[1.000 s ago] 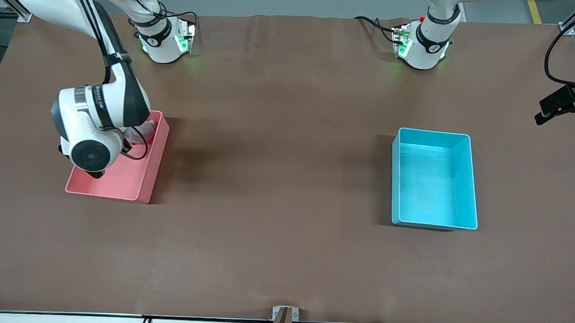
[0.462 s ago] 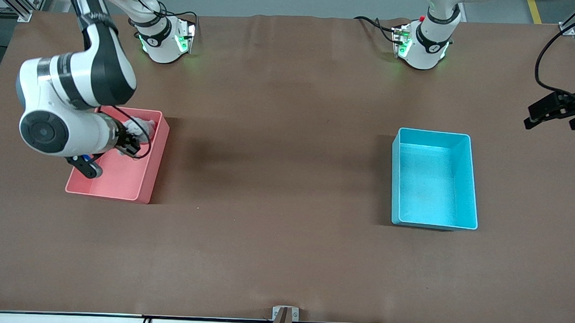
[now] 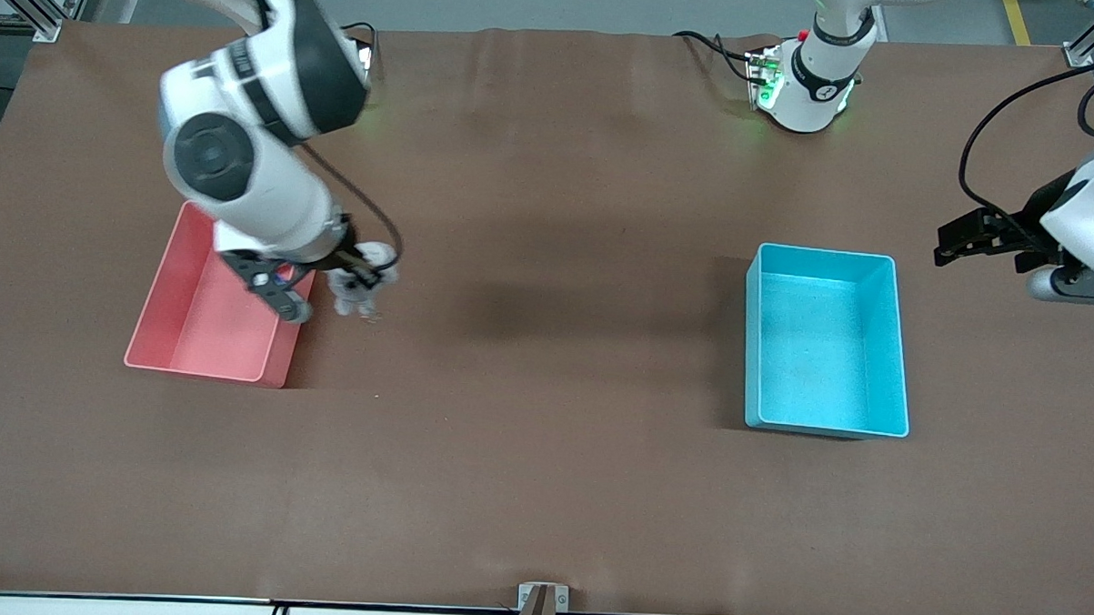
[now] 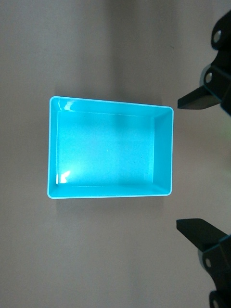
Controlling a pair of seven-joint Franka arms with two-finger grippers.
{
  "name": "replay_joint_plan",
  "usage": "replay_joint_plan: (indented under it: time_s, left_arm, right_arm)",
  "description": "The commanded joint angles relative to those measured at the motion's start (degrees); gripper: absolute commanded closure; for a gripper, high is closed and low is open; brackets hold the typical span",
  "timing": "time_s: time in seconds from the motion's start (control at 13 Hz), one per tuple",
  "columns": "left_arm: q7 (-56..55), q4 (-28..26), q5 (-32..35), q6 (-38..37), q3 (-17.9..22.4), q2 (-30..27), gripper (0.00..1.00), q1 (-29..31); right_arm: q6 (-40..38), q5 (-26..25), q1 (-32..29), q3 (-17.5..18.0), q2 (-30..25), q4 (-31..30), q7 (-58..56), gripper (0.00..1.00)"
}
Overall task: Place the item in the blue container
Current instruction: 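Lift the Totoro with the right gripper while the left gripper reaches over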
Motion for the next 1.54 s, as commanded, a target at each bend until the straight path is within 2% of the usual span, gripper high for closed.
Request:
replay_joint_plan:
  time_s: [0.0, 0.31, 0.62, 0.85, 1.08, 1.15, 1.23, 1.31, 1.46]
  left_arm:
    - [0.8, -0.8, -0.1, -3.4, 0.1, 0.2, 0.00, -0.2]
    - [-1.8, -3.0, -4.1, -0.7, -0.6, 1.8, 0.00, -2.8]
    - [-12.7, -11.3, -4.2, 11.0, -0.9, 2.3, 0.00, -11.7]
    - [-16.0, -11.8, -4.2, 14.6, -0.9, 5.2, 0.00, -15.1]
    - [-16.1, -11.5, -4.2, 18.7, -1.0, 8.1, 0.00, -15.9]
    - [-16.2, -11.5, -4.2, 19.0, -1.0, 8.4, 0.00, -16.5]
    - [-16.7, -11.6, -4.2, 19.0, -1.0, 8.5, 0.00, -16.6]
    - [-16.8, -11.7, -4.2, 19.0, -1.0, 8.6, 0.00, -16.6]
    - [-16.8, -11.7, -4.2, 19.0, -1.0, 8.9, 0.00, -16.4]
  right_arm:
    - [7.5, 0.0, 5.6, -0.5, 3.8, -0.5, 0.5, 0.98]
    - [11.6, -0.4, 10.1, -0.5, 10.3, -0.5, 0.4, 0.98]
    - [20.4, -1.6, 14.5, -0.6, 17.1, -0.4, 1.0, 0.96]
    - [22.3, -1.0, 15.4, -0.6, 19.6, -0.2, 1.2, 0.93]
    - [26.8, -1.0, 17.4, -0.6, 21.7, -0.3, 1.3, 0.83]
    - [27.5, -1.5, 17.5, -0.6, 22.0, -0.3, 1.2, 0.60]
    - [27.8, -1.9, 17.6, -0.7, 22.2, -0.4, 1.3, 0.13]
    - [27.8, -2.6, 17.9, -0.9, 22.1, -0.3, 1.2, 0.00]
    - [27.3, -4.8, 17.8, -1.1, 21.7, -0.2, 1.3, 0.00]
